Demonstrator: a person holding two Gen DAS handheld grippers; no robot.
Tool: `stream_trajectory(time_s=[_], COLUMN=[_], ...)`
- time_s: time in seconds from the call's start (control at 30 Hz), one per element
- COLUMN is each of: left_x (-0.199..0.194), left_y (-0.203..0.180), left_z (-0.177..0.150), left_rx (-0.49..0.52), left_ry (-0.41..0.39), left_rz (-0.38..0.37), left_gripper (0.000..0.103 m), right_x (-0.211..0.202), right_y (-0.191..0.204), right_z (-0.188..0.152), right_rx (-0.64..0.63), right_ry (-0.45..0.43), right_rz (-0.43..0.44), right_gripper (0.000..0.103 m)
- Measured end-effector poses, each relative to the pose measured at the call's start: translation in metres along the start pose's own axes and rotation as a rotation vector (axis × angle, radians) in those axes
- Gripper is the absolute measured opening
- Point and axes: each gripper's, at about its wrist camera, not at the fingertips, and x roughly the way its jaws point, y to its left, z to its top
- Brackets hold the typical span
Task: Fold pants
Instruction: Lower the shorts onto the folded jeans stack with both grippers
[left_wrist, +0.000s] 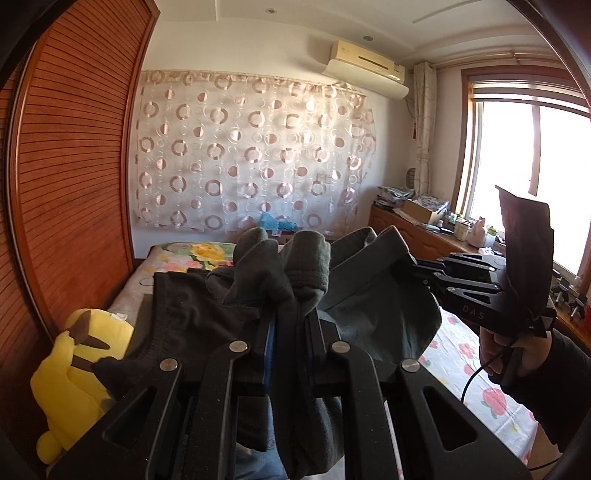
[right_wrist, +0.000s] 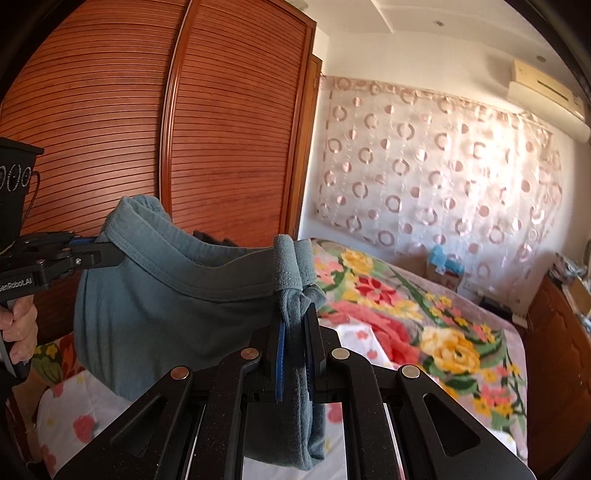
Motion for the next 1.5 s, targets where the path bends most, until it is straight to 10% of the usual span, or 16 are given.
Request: stream_trajectory(time_s=[1.13, 1.23, 1.5], left_x=[0.0, 0.005, 0.001], left_y=[0.065, 0.068, 0.069], left_z=[-0.047, -0.055, -0.064], left_rx=[-0.247, -0.256, -0.275], left_ry=[-0.046, -0.016, -0.007], left_rz=[0.232, 0.25, 0.266], left_gripper=[0.016, 0.017, 0.049], right_x=[0.119, 0.117, 0.122], right_y=[0.0, -0.005, -0.023], right_z=[0.015, 0.013, -0.001], right_rx=[-0.149, -0.13, -0.102], right_ry=[-0.027, -0.001, 0.089], right_rz=[0.158, 0.149, 0.216], right_gripper=[0.009, 0.031, 0.031])
